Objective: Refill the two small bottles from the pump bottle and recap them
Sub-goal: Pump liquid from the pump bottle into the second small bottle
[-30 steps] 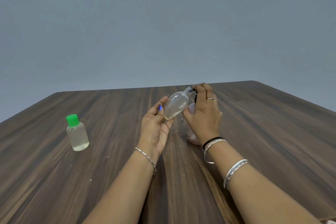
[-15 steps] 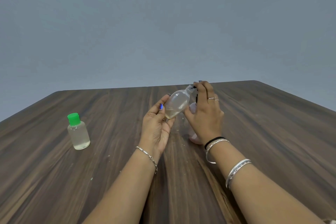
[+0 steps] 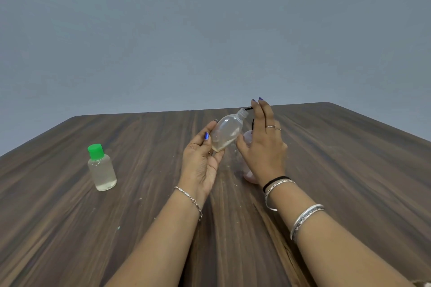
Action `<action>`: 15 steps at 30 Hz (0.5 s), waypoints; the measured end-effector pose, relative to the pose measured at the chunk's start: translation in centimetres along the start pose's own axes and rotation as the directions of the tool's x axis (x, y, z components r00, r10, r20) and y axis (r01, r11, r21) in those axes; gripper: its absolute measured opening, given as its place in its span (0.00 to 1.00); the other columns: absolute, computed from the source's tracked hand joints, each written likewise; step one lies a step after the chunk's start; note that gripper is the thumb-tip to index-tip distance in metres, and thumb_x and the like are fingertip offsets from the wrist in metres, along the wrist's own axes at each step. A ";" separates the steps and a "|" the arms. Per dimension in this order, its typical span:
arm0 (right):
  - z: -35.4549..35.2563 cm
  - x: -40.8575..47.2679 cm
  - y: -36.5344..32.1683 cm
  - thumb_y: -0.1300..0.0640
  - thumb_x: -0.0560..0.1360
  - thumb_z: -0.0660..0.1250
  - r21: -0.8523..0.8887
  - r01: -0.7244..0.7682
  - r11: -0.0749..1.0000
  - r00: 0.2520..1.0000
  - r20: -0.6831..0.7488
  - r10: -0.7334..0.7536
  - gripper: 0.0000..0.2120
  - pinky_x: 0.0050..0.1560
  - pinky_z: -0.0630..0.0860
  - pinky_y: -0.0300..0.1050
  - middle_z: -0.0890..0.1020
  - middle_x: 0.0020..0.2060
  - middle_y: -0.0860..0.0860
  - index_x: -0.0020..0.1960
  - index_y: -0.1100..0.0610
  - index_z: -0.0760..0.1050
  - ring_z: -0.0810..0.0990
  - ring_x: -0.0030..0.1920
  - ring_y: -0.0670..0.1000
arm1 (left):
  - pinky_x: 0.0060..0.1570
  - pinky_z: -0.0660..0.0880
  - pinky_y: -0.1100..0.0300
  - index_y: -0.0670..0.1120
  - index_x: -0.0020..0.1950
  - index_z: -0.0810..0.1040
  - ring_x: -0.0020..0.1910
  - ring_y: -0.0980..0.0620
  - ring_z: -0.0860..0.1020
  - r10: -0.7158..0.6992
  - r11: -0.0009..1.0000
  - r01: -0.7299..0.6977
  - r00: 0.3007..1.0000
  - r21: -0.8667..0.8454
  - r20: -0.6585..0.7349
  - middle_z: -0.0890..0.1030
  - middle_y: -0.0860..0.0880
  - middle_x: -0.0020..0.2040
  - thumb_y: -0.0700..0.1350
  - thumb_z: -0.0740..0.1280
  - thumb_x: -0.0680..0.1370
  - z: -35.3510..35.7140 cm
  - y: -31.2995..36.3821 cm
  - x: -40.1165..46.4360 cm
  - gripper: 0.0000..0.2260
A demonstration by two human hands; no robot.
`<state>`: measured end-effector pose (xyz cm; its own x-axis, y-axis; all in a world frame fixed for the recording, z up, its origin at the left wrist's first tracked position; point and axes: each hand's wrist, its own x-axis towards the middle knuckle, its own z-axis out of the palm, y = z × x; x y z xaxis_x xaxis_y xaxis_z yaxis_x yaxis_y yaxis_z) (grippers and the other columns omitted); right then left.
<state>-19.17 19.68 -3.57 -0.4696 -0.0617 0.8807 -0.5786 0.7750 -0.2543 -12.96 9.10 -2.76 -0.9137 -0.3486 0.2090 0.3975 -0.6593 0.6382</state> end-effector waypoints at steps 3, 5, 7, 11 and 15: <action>-0.1 0.2 0.0 0.56 0.66 0.72 0.052 0.007 0.999 1.000 -0.030 -0.006 0.32 0.29 0.75 0.43 0.67 0.65 0.48 0.66 0.51 0.61 0.78 0.52 0.56 | 0.53 0.77 0.56 0.41 0.54 0.77 0.49 0.51 0.81 0.001 1.000 -0.001 1.000 0.005 0.002 0.82 0.45 0.51 0.35 0.56 0.80 0.1 -0.1 -0.1 0.11; -0.2 0.3 -0.1 0.56 0.64 0.73 0.079 0.004 0.997 0.999 -0.048 0.000 0.30 0.29 0.72 0.41 0.68 0.62 0.48 0.62 0.51 0.64 0.78 0.51 0.55 | 0.52 0.77 0.57 0.41 0.53 0.77 0.49 0.51 0.81 0.002 1.000 -0.002 1.000 0.013 0.002 0.81 0.45 0.51 0.35 0.56 0.80 0.1 -0.1 -0.1 0.10; -0.3 0.4 -0.2 0.56 0.64 0.74 0.086 0.003 0.996 0.998 -0.059 0.002 0.29 0.29 0.73 0.42 0.71 0.60 0.49 0.59 0.51 0.64 0.79 0.50 0.56 | 0.52 0.77 0.57 0.41 0.53 0.77 0.51 0.50 0.80 0.002 1.000 -0.002 1.000 0.017 0.000 0.81 0.44 0.53 0.36 0.56 0.80 0.1 -0.2 -0.1 0.10; -0.3 0.3 -0.3 0.56 0.64 0.75 0.053 -0.010 0.999 0.998 -0.053 0.013 0.31 0.29 0.74 0.44 0.75 0.61 0.51 0.61 0.50 0.62 0.79 0.49 0.56 | 0.52 0.77 0.57 0.40 0.54 0.76 0.50 0.50 0.80 0.005 1.000 -0.005 1.000 0.018 0.002 0.80 0.44 0.53 0.35 0.56 0.80 0.1 -0.1 -0.1 0.10; 0.0 -0.1 0.0 0.54 0.67 0.73 0.003 0.022 1.000 0.999 -0.043 -0.022 0.38 0.29 0.77 0.45 0.68 0.70 0.50 0.71 0.52 0.57 0.79 0.52 0.56 | 0.53 0.77 0.57 0.40 0.55 0.76 0.50 0.51 0.81 0.002 1.000 -0.002 1.000 0.004 -0.001 0.81 0.45 0.53 0.36 0.56 0.80 0.0 0.0 0.0 0.10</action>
<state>-19.17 19.72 -3.64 -0.4276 -0.0519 0.9025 -0.5910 0.7715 -0.2357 -12.99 9.10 -2.81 -0.9127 -0.3508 0.2095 0.3991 -0.6557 0.6409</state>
